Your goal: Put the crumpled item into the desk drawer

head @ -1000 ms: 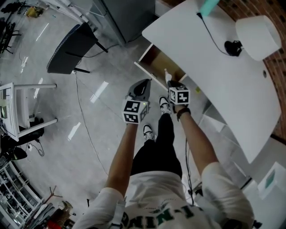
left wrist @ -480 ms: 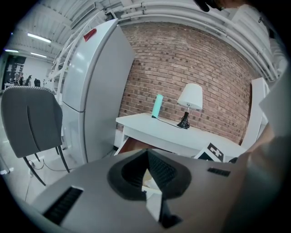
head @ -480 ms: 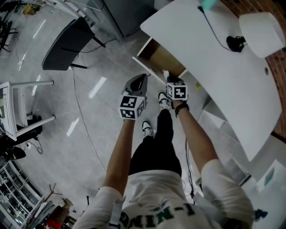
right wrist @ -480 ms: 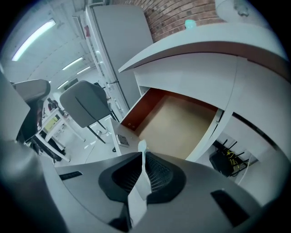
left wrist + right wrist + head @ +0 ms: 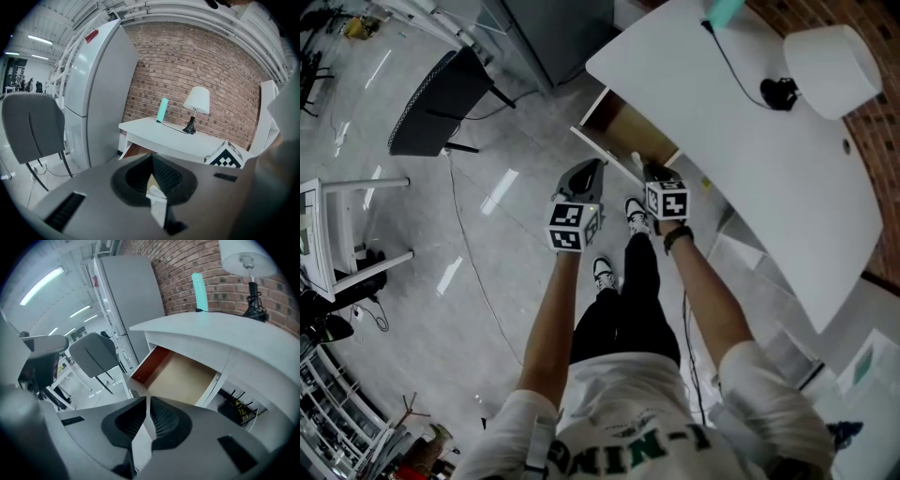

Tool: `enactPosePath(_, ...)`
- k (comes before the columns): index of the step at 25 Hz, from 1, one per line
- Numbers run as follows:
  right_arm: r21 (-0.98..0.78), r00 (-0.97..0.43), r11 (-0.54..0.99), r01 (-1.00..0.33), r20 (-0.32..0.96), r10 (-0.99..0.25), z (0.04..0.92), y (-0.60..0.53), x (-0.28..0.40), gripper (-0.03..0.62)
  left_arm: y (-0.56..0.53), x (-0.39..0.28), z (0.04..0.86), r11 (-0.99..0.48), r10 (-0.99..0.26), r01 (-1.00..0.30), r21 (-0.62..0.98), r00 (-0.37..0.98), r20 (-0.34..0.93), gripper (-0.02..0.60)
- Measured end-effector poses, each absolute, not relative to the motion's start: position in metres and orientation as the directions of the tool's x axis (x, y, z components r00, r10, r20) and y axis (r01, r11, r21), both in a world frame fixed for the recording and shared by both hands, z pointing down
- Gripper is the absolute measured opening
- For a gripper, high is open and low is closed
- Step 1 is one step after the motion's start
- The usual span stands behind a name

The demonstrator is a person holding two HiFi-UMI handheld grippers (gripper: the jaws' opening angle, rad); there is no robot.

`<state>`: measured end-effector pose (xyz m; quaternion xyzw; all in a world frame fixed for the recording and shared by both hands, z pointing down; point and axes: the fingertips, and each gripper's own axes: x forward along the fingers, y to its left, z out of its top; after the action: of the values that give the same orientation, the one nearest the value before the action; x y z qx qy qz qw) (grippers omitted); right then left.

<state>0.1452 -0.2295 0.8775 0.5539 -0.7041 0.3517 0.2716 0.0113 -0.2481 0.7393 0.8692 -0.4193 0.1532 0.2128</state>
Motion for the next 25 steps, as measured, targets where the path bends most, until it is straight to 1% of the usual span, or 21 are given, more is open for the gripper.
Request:
enactPosePath(9, -0.212, -0.258, 0.153, -0.965, 0.673, -0.694, 0.782, -0.221, 0.139, 0.006, -0.240, -0.006, 0.687, -0.538, -0.684, -0.806, 0.245, 0.588, 0.432, 0.000)
enactPosePath(17, -0.108, -0.210, 0.181, -0.978, 0.573, -0.793, 0.676, -0.229, 0.132, 0.006, -0.246, -0.024, 0.611, -0.527, -0.734, -0.826, 0.199, 0.560, 0.384, 0.000)
enactPosePath(21, -0.111, -0.209, 0.177, -0.978, 0.494, -0.844, 0.615, -0.242, 0.126, 0.006, -0.252, -0.035, 0.563, -0.511, -0.767, -0.843, 0.165, 0.534, 0.354, 0.000)
enactPosePath(25, -0.139, -0.214, 0.174, -0.975, 0.379, -0.900, 0.545, -0.254, 0.118, 0.006, -0.255, -0.045, 0.511, -0.510, -0.791, -0.851, 0.128, 0.522, 0.318, 0.000)
